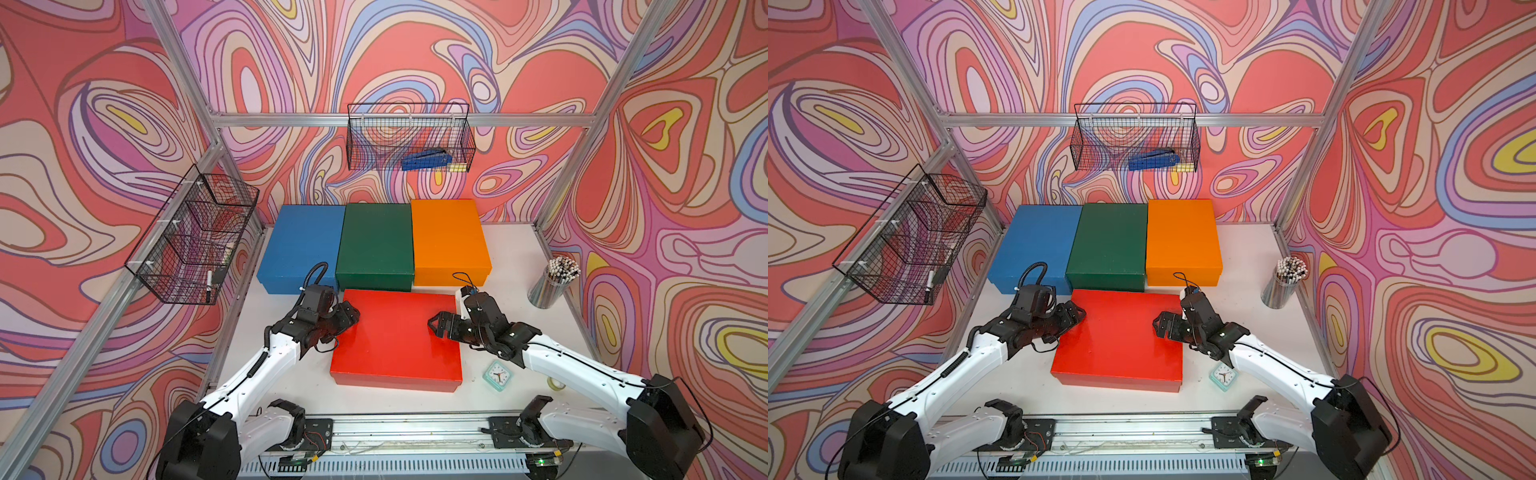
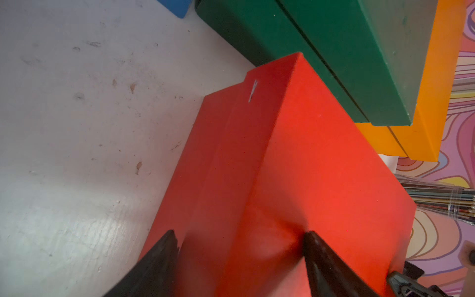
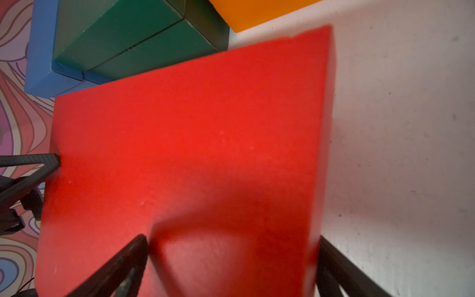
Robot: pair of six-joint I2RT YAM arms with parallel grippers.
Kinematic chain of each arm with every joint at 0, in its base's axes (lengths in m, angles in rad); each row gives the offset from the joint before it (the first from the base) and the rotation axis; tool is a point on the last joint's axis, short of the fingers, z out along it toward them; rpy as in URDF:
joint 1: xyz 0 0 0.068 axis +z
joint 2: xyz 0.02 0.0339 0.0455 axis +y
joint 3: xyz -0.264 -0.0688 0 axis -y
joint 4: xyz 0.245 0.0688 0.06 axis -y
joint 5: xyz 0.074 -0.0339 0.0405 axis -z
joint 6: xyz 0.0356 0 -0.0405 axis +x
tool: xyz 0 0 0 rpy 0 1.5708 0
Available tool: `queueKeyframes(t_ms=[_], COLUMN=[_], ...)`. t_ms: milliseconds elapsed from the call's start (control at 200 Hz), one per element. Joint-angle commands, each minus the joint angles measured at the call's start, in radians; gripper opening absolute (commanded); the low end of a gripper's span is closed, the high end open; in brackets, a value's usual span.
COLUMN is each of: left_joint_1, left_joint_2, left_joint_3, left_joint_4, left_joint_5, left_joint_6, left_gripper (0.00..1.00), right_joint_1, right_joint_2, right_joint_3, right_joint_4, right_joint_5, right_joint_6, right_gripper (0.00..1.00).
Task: Stack the shoeboxes
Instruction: Pick up the shoebox from the center of the board.
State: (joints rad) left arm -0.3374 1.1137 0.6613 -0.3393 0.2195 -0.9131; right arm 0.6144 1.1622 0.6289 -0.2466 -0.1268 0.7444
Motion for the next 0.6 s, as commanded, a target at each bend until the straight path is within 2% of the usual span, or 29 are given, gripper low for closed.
queueKeyframes(t_ms=[0, 305, 596], left_joint_1=[-0.009, -0.009, -0.010], left_joint_2=[0.034, 0.022, -0.026], left_joint_3=[0.005, 0.100, 0.173], left_joint_4=[0.008, -0.031, -0.062], left_joint_5=[0.047, 0.055, 0.061], left_joint_6=[-0.036, -0.035, -0.058], left_gripper=[0.71, 0.69, 0.69], right_joint_1=[0.020, 0.020, 0.027], right_joint_2=[0.033, 0.078, 0.092], right_joint_3=[-0.001, 0.119, 0.249], right_joint_4=[0.113, 0.137, 0.058], right_joint_5=[-0.155, -0.253, -0.269], right_joint_6=[0.007, 0.005, -0.016], right_gripper=[0.97, 0.80, 0.76])
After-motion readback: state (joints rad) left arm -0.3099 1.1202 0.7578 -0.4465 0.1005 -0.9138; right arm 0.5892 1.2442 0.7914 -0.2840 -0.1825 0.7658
